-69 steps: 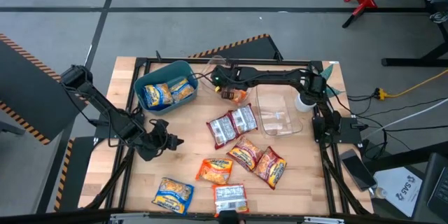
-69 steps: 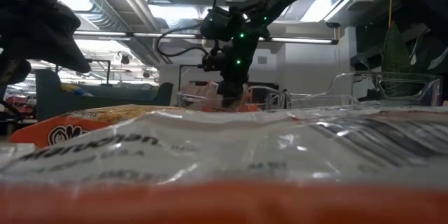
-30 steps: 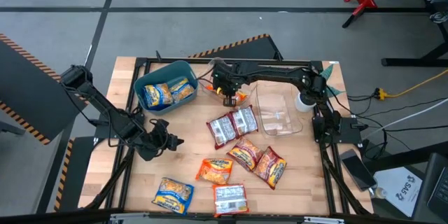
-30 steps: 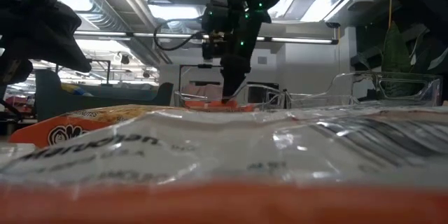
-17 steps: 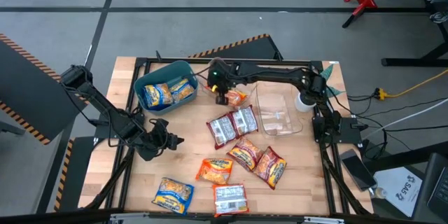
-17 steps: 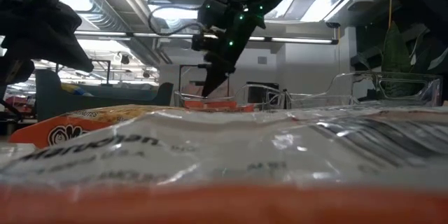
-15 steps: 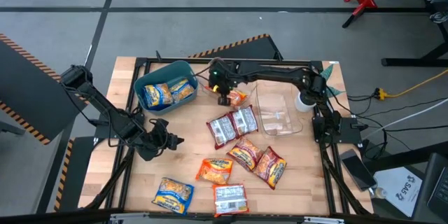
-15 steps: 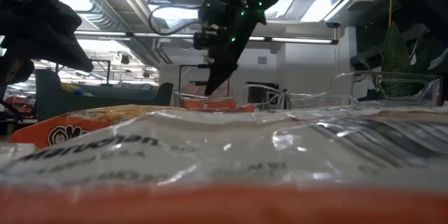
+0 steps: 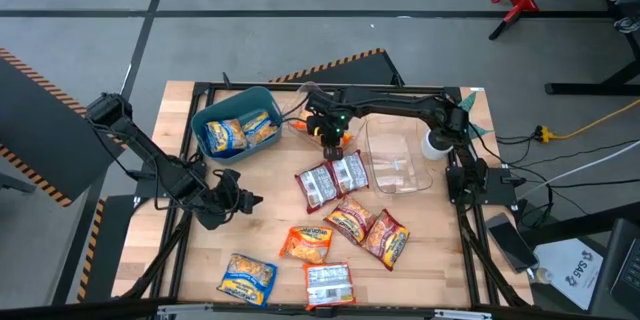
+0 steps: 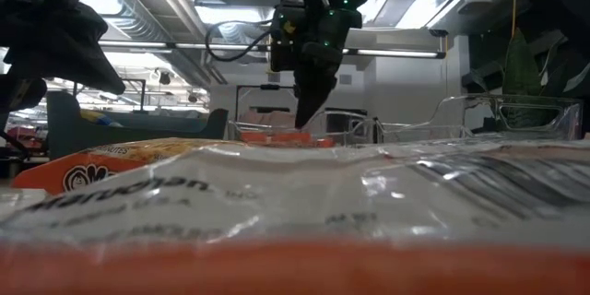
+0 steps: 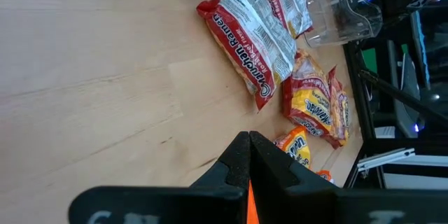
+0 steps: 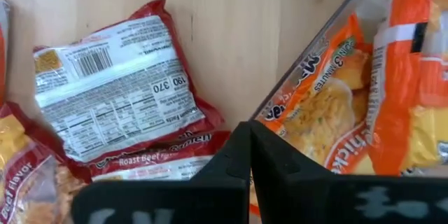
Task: Sort Maruchan noodles
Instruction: Put the orange noodle pack into the left transparent bin, then put the red noodle pack into the right transparent bin
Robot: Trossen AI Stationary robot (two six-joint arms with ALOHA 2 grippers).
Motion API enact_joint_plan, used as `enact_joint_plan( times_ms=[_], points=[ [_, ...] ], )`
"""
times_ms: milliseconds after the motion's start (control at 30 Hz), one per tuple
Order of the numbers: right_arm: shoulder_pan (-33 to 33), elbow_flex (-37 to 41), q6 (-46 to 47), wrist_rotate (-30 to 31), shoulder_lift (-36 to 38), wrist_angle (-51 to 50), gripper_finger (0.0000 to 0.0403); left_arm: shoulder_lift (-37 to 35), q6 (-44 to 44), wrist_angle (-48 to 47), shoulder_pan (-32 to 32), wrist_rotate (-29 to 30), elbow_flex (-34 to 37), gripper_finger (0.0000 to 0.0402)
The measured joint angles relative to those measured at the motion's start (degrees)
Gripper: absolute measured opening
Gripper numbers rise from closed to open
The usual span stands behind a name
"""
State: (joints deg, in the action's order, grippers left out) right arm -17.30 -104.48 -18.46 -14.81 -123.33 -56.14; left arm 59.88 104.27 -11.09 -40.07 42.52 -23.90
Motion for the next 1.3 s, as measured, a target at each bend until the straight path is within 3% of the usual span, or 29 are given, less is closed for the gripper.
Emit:
enact_joint_plan(
  times_ms=[267,400,900,1133,1300],
  points=[
    [-0.4,1.65,-0.11,2.76,-1.53,-0.76,0.0001,-0.02,0.02,0.18,0.0,0.01,0.0,0.0],
    [-0.39,0.98,-0.15,4.86,1.45,-0.51,0.0001,-0.01,0.02,0.18,0.0,0.01,0.0,0.0],
    [-0.35,1.25,-0.64,12.99,-3.18,-3.55,0.0,-0.02,-0.08,0.26,-0.02,0.04,0.0,0.0],
    [-0.35,-3.96,-0.24,19.73,1.57,-8.08,0.0,-0.02,-8.23,2.86,0.86,-0.02,-1.32,0.0],
    [0.09,-9.83,2.03,17.42,8.16,-13.02,0.0,0.27,-21.66,3.21,6.39,0.01,-6.0,0.0]
  ],
)
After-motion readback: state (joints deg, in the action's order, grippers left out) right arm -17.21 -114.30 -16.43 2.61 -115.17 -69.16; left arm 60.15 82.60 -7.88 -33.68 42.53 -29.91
